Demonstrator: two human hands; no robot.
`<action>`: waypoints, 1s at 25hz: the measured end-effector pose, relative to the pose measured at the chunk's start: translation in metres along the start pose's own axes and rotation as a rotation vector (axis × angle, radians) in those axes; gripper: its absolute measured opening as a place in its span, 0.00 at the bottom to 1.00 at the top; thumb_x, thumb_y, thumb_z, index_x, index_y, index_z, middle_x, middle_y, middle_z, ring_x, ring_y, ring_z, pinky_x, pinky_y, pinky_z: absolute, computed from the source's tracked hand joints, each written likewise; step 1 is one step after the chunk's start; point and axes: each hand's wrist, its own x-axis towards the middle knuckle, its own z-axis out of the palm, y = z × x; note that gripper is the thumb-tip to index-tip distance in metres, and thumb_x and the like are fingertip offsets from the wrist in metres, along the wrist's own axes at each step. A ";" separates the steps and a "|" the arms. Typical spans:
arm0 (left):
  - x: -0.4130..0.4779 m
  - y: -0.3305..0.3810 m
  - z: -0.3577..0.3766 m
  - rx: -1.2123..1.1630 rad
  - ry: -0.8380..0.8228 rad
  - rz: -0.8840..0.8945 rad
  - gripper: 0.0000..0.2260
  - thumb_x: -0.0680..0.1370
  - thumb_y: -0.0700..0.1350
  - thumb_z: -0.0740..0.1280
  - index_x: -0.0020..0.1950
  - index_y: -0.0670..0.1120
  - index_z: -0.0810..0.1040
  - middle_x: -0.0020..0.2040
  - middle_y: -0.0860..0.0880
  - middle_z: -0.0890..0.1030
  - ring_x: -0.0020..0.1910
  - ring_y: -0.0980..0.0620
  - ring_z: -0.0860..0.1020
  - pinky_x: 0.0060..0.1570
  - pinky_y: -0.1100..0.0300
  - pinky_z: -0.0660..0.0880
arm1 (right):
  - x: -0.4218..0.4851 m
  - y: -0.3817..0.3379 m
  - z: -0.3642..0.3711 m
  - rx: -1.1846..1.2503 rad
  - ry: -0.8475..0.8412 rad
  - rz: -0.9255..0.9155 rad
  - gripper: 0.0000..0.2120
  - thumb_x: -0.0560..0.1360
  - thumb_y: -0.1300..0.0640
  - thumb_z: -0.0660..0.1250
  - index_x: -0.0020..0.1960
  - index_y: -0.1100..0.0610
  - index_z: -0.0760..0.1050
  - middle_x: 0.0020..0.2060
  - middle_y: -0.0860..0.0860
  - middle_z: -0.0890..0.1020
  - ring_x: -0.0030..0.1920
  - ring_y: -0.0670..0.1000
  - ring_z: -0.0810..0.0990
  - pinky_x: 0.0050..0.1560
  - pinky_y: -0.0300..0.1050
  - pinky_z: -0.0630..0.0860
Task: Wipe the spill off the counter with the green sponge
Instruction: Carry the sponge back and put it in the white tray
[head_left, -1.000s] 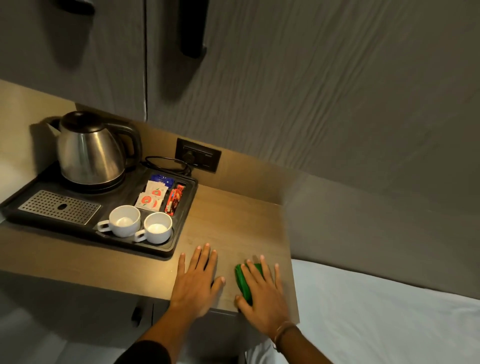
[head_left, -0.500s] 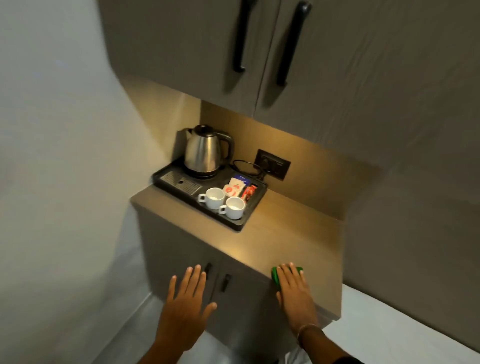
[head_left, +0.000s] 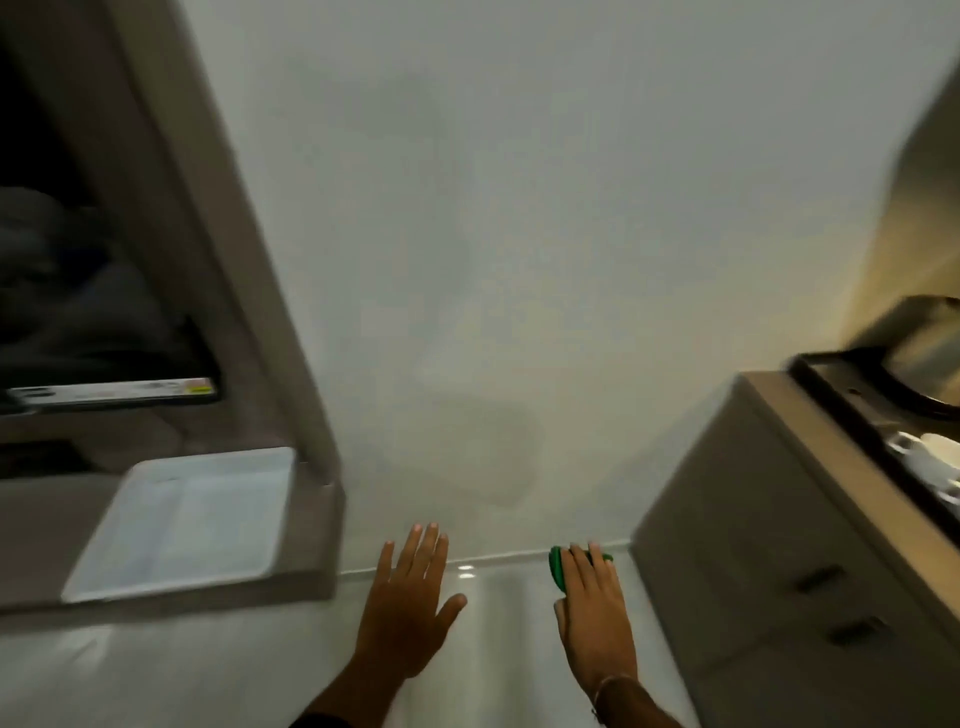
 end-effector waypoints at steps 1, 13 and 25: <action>-0.015 -0.030 -0.005 -0.004 -0.002 -0.064 0.36 0.82 0.65 0.52 0.83 0.44 0.58 0.84 0.43 0.58 0.83 0.41 0.54 0.77 0.41 0.40 | 0.008 -0.038 0.011 0.027 -0.009 -0.069 0.34 0.82 0.56 0.65 0.83 0.55 0.53 0.83 0.52 0.58 0.83 0.56 0.46 0.79 0.48 0.36; -0.104 -0.337 -0.033 0.025 -0.022 -0.360 0.41 0.78 0.70 0.36 0.84 0.47 0.50 0.84 0.45 0.46 0.83 0.40 0.44 0.75 0.43 0.31 | 0.074 -0.408 0.124 0.170 -0.112 -0.304 0.32 0.84 0.58 0.62 0.83 0.53 0.51 0.83 0.52 0.54 0.83 0.56 0.46 0.82 0.54 0.46; -0.046 -0.459 0.022 -0.029 -0.061 -0.340 0.39 0.79 0.70 0.34 0.84 0.48 0.39 0.84 0.44 0.36 0.81 0.41 0.32 0.81 0.38 0.43 | 0.174 -0.498 0.233 -0.030 -0.204 -0.281 0.32 0.85 0.54 0.60 0.83 0.53 0.48 0.84 0.54 0.52 0.83 0.58 0.45 0.80 0.55 0.41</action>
